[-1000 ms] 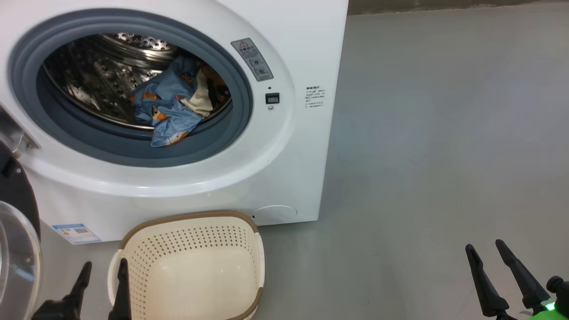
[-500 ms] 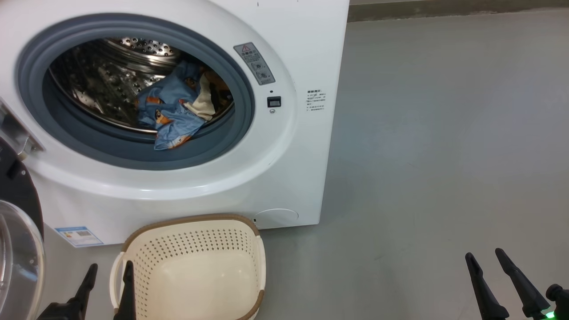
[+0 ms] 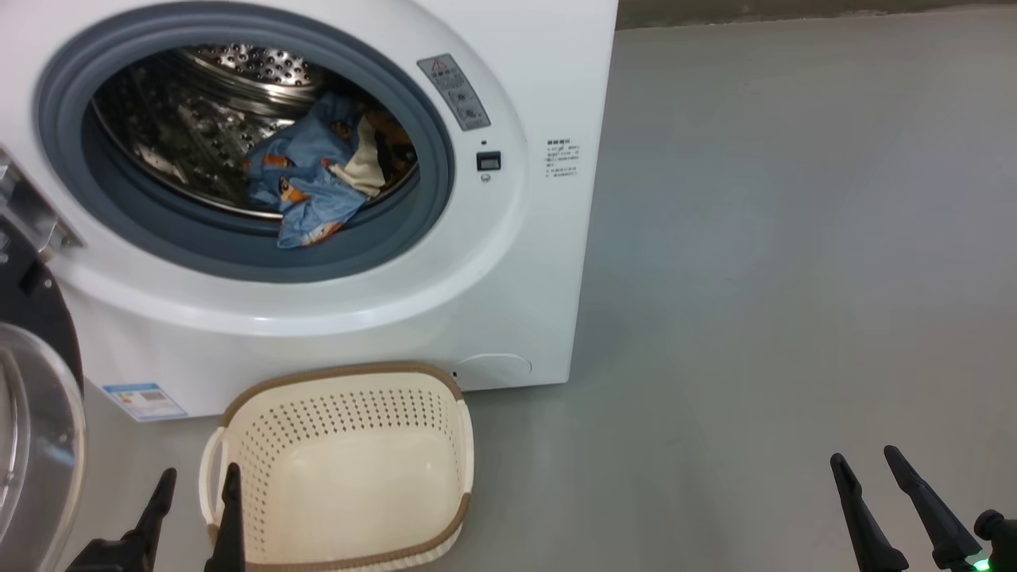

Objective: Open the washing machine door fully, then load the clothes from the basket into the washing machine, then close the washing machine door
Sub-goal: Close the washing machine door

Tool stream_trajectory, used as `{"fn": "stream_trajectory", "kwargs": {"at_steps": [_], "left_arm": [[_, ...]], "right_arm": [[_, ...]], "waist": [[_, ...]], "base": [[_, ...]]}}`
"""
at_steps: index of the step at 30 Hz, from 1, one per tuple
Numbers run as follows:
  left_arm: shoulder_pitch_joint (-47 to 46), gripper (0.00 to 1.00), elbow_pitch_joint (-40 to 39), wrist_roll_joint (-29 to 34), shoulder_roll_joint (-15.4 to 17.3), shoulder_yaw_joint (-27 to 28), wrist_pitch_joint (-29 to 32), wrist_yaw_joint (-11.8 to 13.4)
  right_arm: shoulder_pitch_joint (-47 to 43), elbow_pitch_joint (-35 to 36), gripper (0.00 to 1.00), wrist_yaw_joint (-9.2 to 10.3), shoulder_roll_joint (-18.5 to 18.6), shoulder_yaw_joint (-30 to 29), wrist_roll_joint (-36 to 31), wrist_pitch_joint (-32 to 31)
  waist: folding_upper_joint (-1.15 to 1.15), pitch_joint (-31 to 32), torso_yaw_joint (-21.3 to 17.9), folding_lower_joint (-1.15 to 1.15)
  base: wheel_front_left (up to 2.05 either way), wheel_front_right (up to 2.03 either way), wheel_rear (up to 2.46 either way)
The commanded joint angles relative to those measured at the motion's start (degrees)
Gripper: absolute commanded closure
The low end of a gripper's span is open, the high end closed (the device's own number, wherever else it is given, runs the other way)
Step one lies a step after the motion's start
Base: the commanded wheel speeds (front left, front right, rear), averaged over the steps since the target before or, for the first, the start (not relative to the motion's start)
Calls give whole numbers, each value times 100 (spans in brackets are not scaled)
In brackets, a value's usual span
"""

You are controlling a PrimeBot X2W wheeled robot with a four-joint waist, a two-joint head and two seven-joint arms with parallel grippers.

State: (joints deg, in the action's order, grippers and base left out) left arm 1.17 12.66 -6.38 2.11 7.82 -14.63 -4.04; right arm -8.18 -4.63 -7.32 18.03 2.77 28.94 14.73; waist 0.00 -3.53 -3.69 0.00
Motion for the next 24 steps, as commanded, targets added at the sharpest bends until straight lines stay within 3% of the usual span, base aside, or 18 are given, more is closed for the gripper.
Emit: {"fn": "stream_trajectory", "kwargs": {"at_steps": [1,8,17,24], "left_arm": [[-84,0,-177,-3,77,178,-37,37],[-65,0,-274,-34,76,145,-37,-3],[-115,0,-290,-38,76,96,-37,-1],[-82,0,-340,-344,76,21,-37,195]], "right_arm": [[48,144,0,-17,126,68,-30,27],[57,160,0,-17,115,76,-24,27],[86,163,0,-17,113,57,-21,27],[213,180,0,-17,123,239,-17,27]], "waist": [[0,-6,3,0],[0,0,12,0],[0,-40,62,0],[0,-60,242,0]], "base": [[-150,150,0],[-98,98,0],[-11,11,0],[0,0,0]]}}
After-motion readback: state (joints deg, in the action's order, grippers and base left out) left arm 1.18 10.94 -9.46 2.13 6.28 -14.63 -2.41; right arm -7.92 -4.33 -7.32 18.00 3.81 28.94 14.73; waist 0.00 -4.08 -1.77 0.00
